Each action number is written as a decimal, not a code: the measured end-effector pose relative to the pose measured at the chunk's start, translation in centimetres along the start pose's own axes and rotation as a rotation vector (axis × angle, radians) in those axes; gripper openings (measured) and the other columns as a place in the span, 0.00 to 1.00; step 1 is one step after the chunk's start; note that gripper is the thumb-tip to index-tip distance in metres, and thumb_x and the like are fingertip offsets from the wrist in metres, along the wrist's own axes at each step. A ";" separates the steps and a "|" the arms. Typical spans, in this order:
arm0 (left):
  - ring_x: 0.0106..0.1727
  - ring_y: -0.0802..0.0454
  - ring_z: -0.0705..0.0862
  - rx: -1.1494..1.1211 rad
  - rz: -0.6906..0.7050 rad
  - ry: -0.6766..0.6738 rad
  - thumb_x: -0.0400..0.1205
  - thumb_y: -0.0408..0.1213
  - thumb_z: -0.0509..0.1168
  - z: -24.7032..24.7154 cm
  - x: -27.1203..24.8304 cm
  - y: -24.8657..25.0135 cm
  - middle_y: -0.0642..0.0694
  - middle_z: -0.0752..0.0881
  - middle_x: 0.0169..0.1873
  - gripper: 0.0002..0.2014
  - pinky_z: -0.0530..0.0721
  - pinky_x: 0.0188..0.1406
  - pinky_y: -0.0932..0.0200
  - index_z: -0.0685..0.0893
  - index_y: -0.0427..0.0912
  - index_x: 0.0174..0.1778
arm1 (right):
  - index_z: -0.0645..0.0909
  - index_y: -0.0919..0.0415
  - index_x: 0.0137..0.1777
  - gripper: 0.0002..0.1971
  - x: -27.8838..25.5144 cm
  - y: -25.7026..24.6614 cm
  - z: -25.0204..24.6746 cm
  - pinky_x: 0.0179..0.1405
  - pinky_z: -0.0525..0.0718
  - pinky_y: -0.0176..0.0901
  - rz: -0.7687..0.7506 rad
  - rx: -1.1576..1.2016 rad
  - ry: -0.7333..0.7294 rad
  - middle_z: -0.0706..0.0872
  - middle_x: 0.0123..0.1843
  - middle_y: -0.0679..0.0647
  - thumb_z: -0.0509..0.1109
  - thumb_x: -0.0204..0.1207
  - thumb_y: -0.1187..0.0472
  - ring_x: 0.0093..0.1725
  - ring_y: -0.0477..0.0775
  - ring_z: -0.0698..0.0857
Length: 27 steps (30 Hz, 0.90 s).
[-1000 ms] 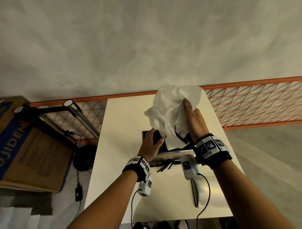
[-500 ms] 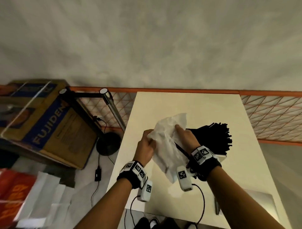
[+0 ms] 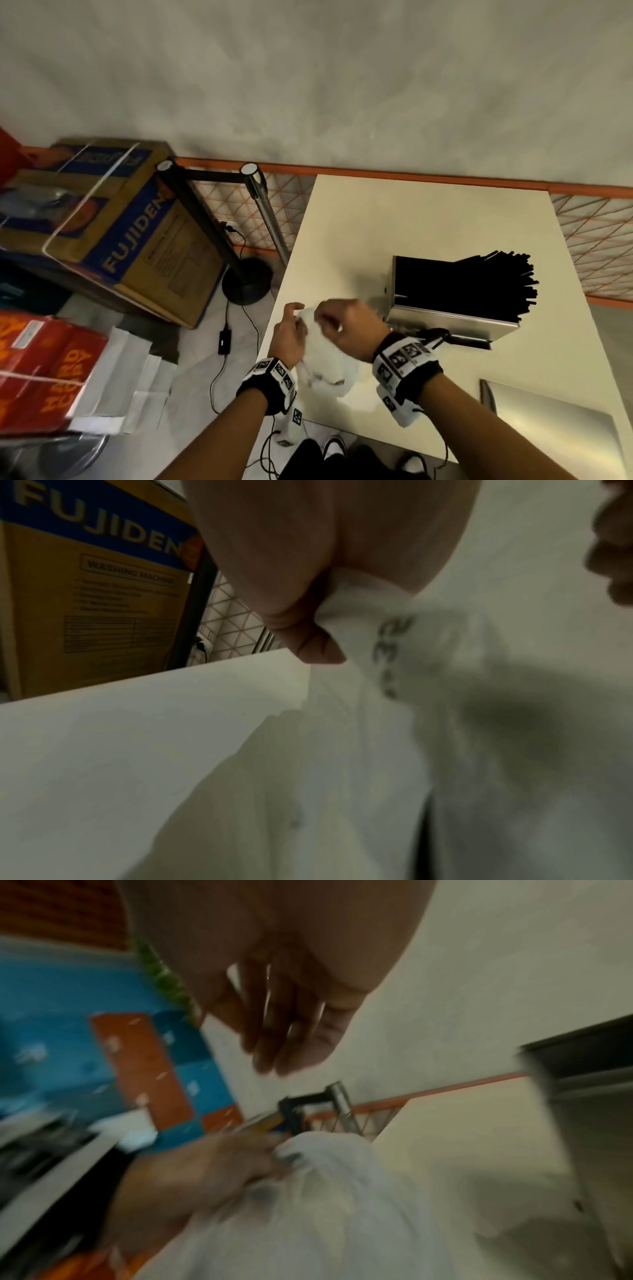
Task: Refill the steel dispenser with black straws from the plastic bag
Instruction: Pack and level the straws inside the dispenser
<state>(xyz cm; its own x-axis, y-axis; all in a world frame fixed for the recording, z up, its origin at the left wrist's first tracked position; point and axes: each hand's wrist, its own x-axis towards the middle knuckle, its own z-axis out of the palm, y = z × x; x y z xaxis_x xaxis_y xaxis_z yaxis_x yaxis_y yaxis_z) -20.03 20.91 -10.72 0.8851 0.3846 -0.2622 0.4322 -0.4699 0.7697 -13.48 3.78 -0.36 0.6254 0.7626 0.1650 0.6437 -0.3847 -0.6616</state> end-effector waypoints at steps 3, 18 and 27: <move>0.42 0.42 0.87 0.018 0.007 -0.098 0.83 0.33 0.57 0.2 -0.3 -0.9 0.44 0.88 0.38 0.25 0.89 0.50 0.40 0.70 0.73 0.64 | 0.81 0.51 0.61 0.14 -0.2 1.0 4.2 0.58 0.81 0.57 0.138 -0.291 -0.370 0.85 0.59 0.53 0.61 0.78 0.56 0.59 0.58 0.83; 0.59 0.38 0.83 0.611 -0.004 -0.446 0.83 0.26 0.61 -1.1 0.1 -4.2 0.44 0.70 0.64 0.33 0.81 0.65 0.47 0.70 0.60 0.82 | 0.61 0.48 0.82 0.30 -6.4 8.3 9.7 0.78 0.55 0.75 0.527 -0.391 -0.563 0.53 0.87 0.50 0.59 0.82 0.41 0.85 0.54 0.56; 0.75 0.41 0.71 0.632 -0.093 -0.387 0.82 0.33 0.60 -0.9 0.7 -2.3 0.44 0.67 0.73 0.26 0.76 0.74 0.44 0.79 0.61 0.75 | 0.68 0.49 0.79 0.27 -4.7 7.1 8.2 0.74 0.61 0.72 0.503 -0.411 -0.510 0.63 0.82 0.52 0.60 0.81 0.44 0.80 0.55 0.63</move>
<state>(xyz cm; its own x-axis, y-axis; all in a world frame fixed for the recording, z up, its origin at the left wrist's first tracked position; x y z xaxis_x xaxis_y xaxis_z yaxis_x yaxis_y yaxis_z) -20.57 22.98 -12.19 0.7874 0.1928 -0.5855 0.4219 -0.8610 0.2839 -15.44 1.76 -11.85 0.6689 0.5526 -0.4971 0.5119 -0.8274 -0.2309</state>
